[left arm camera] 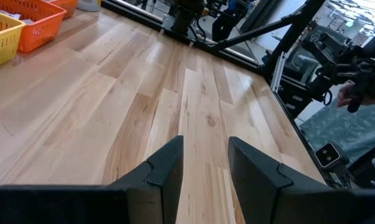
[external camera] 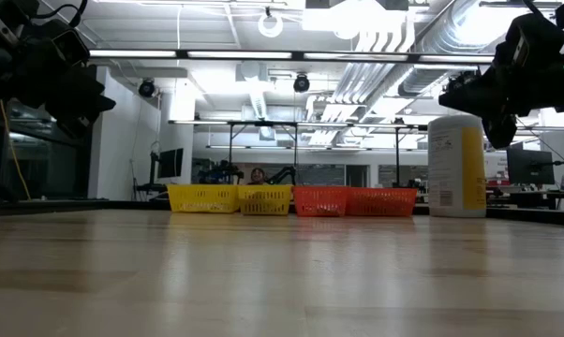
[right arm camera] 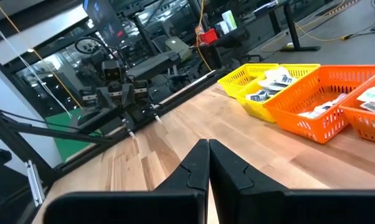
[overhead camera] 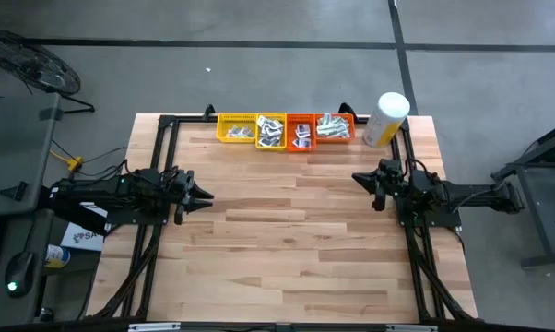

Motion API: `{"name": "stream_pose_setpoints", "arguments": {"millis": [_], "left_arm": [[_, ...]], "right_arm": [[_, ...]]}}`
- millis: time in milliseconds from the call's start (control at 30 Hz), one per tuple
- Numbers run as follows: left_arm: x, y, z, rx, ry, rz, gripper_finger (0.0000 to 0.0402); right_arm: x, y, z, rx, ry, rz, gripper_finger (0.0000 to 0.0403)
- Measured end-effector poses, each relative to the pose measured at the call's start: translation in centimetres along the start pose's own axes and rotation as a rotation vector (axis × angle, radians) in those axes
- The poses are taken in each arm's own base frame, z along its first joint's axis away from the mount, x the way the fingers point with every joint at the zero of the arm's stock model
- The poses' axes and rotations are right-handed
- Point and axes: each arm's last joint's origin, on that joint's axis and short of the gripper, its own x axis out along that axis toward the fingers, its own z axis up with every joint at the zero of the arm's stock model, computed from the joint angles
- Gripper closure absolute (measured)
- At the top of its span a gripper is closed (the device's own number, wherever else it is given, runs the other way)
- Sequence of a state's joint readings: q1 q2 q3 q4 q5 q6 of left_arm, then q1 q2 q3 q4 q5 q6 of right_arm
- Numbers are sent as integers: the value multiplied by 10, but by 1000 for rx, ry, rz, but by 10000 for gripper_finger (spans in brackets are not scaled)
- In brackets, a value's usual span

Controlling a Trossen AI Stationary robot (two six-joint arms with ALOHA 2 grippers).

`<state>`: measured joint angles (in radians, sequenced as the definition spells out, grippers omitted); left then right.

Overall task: Pick & Place First Aid Supplies
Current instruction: Return to Home Position

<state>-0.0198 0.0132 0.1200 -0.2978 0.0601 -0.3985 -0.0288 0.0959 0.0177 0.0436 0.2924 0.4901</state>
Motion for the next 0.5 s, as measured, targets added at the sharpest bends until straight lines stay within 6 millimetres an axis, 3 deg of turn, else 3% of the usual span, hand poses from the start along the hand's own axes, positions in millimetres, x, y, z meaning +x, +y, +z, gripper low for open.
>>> {"name": "stream_pose_setpoints", "arguments": {"millis": [500], "left_arm": [[0,0,0,0,0,0,275]], "right_arm": [[0,0,0,1,1,-1,402]]}}
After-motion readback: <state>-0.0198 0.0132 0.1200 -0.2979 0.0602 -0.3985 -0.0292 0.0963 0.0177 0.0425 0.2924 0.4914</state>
